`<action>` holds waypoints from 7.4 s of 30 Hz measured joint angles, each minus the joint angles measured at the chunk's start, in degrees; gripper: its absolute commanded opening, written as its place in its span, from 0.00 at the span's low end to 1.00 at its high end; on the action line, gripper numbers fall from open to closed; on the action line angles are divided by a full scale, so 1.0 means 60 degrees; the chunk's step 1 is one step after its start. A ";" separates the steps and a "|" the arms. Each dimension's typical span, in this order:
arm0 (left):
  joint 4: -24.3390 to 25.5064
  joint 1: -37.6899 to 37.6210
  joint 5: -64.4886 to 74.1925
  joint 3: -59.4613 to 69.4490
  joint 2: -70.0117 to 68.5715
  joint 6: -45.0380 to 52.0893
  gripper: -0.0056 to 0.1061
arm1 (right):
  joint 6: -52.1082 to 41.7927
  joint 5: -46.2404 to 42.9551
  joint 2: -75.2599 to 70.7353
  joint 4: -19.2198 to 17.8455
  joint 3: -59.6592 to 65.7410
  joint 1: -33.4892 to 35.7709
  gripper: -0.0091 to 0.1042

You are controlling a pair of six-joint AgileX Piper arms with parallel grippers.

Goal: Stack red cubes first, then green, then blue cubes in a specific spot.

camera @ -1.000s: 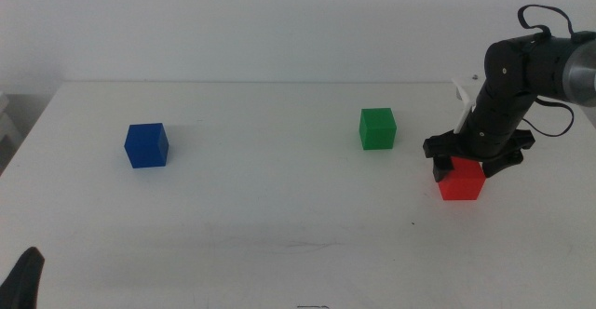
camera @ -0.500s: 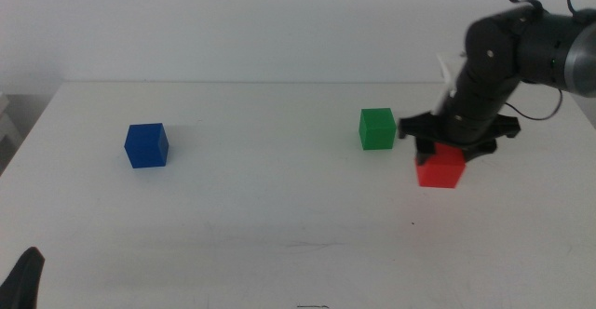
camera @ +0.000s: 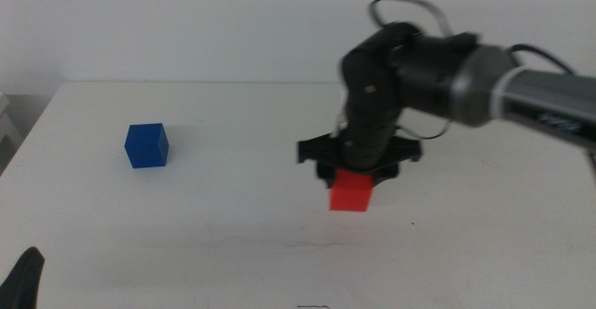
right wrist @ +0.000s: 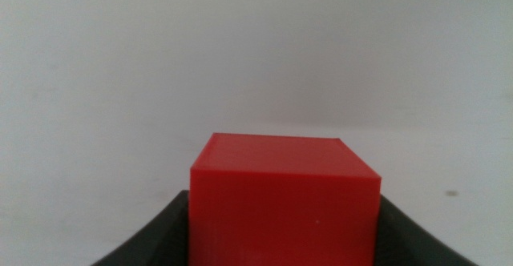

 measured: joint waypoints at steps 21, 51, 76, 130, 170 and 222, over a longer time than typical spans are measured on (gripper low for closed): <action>0.0000 0.0000 0.0000 0.0000 0.0000 0.0000 0.86 | 0.0498 0.0500 0.1904 0.0200 -0.1509 0.0955 0.07; 0.0000 0.0000 0.0000 0.0000 -0.0007 0.0000 0.86 | -0.0530 0.1333 0.0174 -0.1099 -0.3095 0.0558 0.87; 0.0000 0.0000 0.0000 0.0000 -0.0007 0.0000 0.86 | -0.3372 -0.0720 0.2367 -0.0563 -0.3680 -0.2314 0.86; 0.0000 0.0000 0.0000 0.0000 -0.0007 0.0000 0.86 | 0.1495 -0.1146 -0.0934 -0.2634 0.0295 0.0584 0.07; 0.0000 0.0000 0.0000 0.0000 -0.0007 0.0000 0.86 | 0.3062 -0.0760 0.0278 -0.2499 0.0295 0.2034 0.07; 0.0000 0.0000 0.0000 0.0000 -0.0007 0.0000 0.86 | 0.0185 0.1383 -0.3908 -0.2178 -0.0035 0.1966 0.71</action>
